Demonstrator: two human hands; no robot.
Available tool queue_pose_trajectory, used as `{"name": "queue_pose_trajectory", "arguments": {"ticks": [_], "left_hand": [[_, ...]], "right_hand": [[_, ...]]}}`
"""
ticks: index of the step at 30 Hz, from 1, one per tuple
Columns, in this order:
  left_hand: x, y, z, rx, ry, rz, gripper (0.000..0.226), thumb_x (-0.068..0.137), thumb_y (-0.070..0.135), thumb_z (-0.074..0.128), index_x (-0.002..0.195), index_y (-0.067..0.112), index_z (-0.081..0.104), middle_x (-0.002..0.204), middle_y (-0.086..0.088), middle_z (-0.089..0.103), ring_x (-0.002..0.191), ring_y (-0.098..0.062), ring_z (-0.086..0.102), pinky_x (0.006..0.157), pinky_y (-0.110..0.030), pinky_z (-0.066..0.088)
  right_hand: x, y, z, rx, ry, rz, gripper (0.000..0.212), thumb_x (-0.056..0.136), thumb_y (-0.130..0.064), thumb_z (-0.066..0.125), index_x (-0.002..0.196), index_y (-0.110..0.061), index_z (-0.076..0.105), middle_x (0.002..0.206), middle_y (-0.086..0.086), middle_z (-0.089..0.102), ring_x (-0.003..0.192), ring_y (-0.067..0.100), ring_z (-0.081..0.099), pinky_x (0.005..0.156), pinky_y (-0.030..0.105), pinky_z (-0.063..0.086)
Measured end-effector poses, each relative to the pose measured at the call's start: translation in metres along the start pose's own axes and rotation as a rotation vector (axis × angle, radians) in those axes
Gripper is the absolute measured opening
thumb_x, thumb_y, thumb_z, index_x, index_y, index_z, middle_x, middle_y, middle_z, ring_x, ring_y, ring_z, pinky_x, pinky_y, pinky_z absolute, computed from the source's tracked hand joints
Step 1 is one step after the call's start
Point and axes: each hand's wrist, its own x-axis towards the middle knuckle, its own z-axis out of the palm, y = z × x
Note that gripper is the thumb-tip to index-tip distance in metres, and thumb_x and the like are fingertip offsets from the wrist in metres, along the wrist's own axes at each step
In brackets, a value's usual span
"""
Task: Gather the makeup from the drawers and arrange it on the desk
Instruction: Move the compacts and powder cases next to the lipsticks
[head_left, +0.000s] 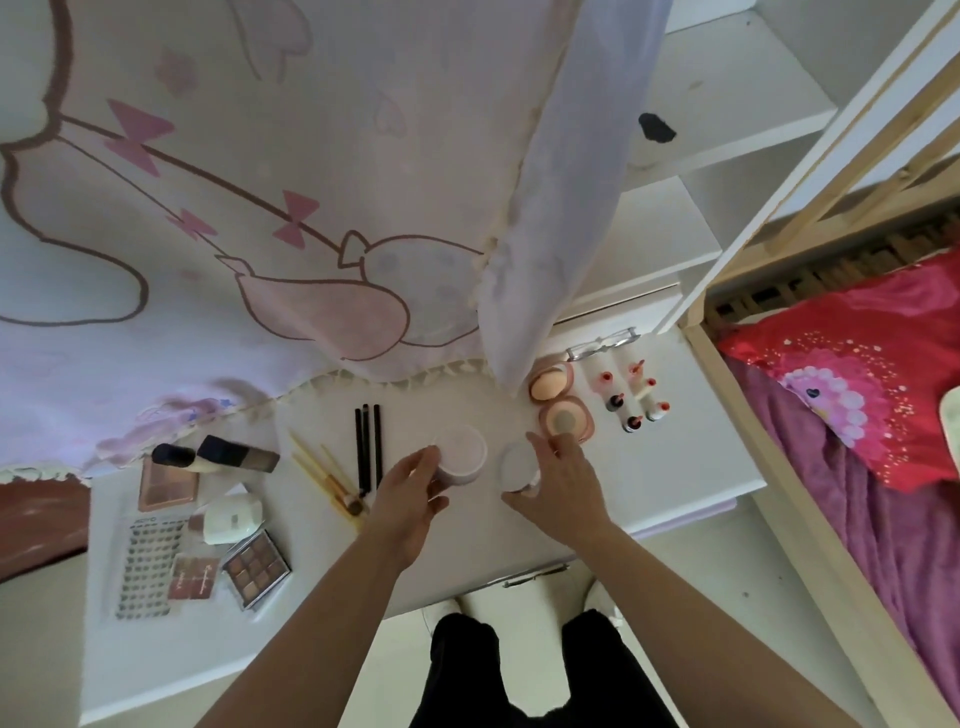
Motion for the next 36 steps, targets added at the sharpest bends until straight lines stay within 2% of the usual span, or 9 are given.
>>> {"name": "queue_pose_trajectory", "arguments": {"ticks": [4,8,13,18,20,24,30,34,36], "left_hand": [[0.022,0.006,0.005,-0.003,0.053,0.0,0.016,0.099,0.01,0.055,0.108,-0.001,0.062,0.09,-0.012,0.06,0.072,-0.018,0.056,0.066,-0.026,0.052],[0.046,0.01,0.019,0.038,0.068,0.006,0.021,0.099,0.005,0.054,0.115,-0.007,0.058,0.107,-0.018,0.06,0.083,-0.022,0.062,0.078,-0.028,0.056],[0.078,0.013,0.041,0.131,0.115,-0.005,0.03,0.097,0.009,0.058,0.124,-0.006,0.058,0.1,-0.014,0.064,0.088,-0.024,0.063,0.088,-0.035,0.055],[0.093,0.01,0.061,0.277,0.19,0.03,0.012,0.095,0.02,0.064,0.101,0.011,0.069,0.086,-0.003,0.066,0.087,-0.021,0.062,0.082,-0.039,0.056],[0.093,0.009,0.068,0.283,0.207,0.016,0.011,0.094,0.019,0.063,0.1,0.012,0.069,0.083,-0.004,0.065,0.085,-0.022,0.061,0.082,-0.041,0.057],[0.092,0.006,0.072,0.27,0.2,-0.029,0.032,0.092,0.018,0.065,0.123,0.013,0.064,0.102,-0.01,0.069,0.09,-0.024,0.066,0.069,-0.036,0.06],[0.088,0.002,0.071,0.188,0.153,-0.016,0.034,0.095,0.018,0.061,0.127,0.006,0.06,0.106,-0.012,0.067,0.094,-0.024,0.066,0.079,-0.039,0.06],[0.069,0.002,0.064,0.224,0.148,0.01,0.021,0.096,0.024,0.056,0.11,0.01,0.062,0.094,-0.007,0.061,0.088,-0.021,0.058,0.084,-0.041,0.058],[0.051,0.006,0.058,0.338,0.17,0.098,0.014,0.097,0.026,0.05,0.092,0.016,0.059,0.085,-0.002,0.057,0.082,-0.021,0.054,0.074,-0.033,0.051]], "right_hand": [[0.01,-0.005,0.014,-0.031,0.008,0.039,0.09,0.073,-0.046,0.077,0.147,-0.014,0.037,0.135,0.013,0.042,0.115,0.036,0.053,0.09,0.042,0.048],[0.003,-0.001,0.019,0.204,0.0,0.115,0.094,0.078,-0.029,0.076,0.155,-0.016,0.022,0.146,0.007,0.031,0.122,0.029,0.044,0.093,0.042,0.047],[-0.006,0.01,0.018,0.345,-0.009,0.256,0.04,0.075,-0.019,0.077,0.103,-0.022,0.049,0.099,-0.005,0.049,0.076,0.013,0.058,0.072,0.025,0.041],[-0.007,0.02,0.024,0.645,-0.07,0.443,0.032,0.074,-0.013,0.08,0.092,-0.029,0.06,0.088,-0.009,0.067,0.063,-0.007,0.06,0.066,0.005,0.043],[-0.006,0.022,0.025,0.732,-0.061,0.497,0.031,0.075,-0.014,0.081,0.093,-0.029,0.061,0.091,-0.009,0.069,0.068,-0.008,0.062,0.068,0.008,0.045],[-0.002,0.022,0.026,0.887,-0.023,0.57,0.029,0.075,-0.016,0.083,0.091,-0.028,0.061,0.09,-0.006,0.071,0.085,0.012,0.066,0.078,0.025,0.054],[0.004,0.024,0.022,1.063,0.011,0.649,0.029,0.075,-0.004,0.08,0.092,-0.018,0.062,0.085,0.004,0.072,0.083,0.022,0.069,0.09,0.044,0.059],[0.002,0.026,0.012,1.045,0.021,0.636,0.021,0.083,-0.004,0.073,0.094,-0.016,0.06,0.081,0.005,0.067,0.075,0.023,0.065,0.091,0.051,0.057],[-0.002,0.026,0.005,0.961,0.018,0.604,0.018,0.084,-0.011,0.072,0.094,-0.019,0.06,0.081,0.005,0.065,0.073,0.022,0.064,0.088,0.053,0.056]]}}
